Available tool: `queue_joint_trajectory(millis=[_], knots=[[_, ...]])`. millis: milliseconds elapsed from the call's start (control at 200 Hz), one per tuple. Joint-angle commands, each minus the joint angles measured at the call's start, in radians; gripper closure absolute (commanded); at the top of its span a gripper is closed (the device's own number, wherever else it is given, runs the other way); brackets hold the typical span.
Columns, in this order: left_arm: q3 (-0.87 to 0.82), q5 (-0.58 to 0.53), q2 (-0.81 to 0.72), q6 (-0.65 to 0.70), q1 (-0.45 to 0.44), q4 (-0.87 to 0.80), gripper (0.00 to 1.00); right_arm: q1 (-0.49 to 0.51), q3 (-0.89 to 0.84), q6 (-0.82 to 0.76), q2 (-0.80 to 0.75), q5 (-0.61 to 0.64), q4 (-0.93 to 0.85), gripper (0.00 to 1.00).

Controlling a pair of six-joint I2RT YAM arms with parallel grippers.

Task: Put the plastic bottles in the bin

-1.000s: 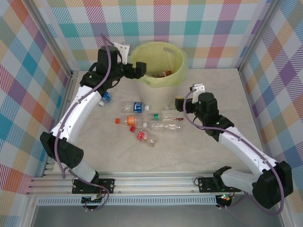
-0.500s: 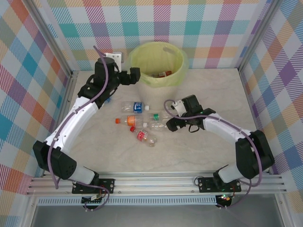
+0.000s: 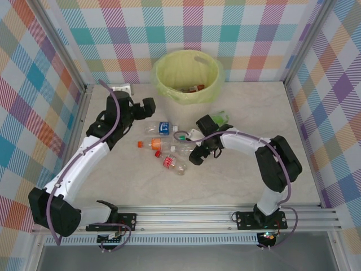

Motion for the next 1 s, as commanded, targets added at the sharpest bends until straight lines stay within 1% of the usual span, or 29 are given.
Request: queue_joint_trajectory(millis=[0, 210, 335, 460, 925, 945, 995], knots=[[-0.05, -0.035, -0.049, -0.063, 0.031, 0.002, 0.0, 0.018, 0.026, -0.076, 0.044, 0.043, -0.057, 0.02], [-0.124, -0.036, -0.088, -0.101, 0.081, -0.005, 0.0, 0.025, 0.027, -0.1, 0.076, 0.079, -0.051, 0.05], [-0.141, -0.031, -0.088, -0.118, 0.101, 0.003, 0.0, 0.036, 0.0, -0.128, 0.075, 0.117, -0.016, 0.16], [-0.145, -0.015, -0.076, -0.127, 0.112, 0.014, 0.0, 0.04, -0.019, -0.151, 0.065, 0.143, -0.018, 0.24], [-0.146, 0.027, -0.028, -0.166, 0.151, 0.023, 0.0, 0.04, -0.105, -0.128, -0.079, 0.124, -0.007, 0.43], [-0.146, 0.027, -0.026, -0.168, 0.151, 0.053, 0.0, 0.04, -0.11, -0.126, -0.088, 0.12, -0.005, 0.44], [-0.15, 0.024, -0.026, -0.176, 0.154, 0.063, 0.0, 0.04, -0.118, -0.125, -0.109, 0.111, 0.005, 0.45]])
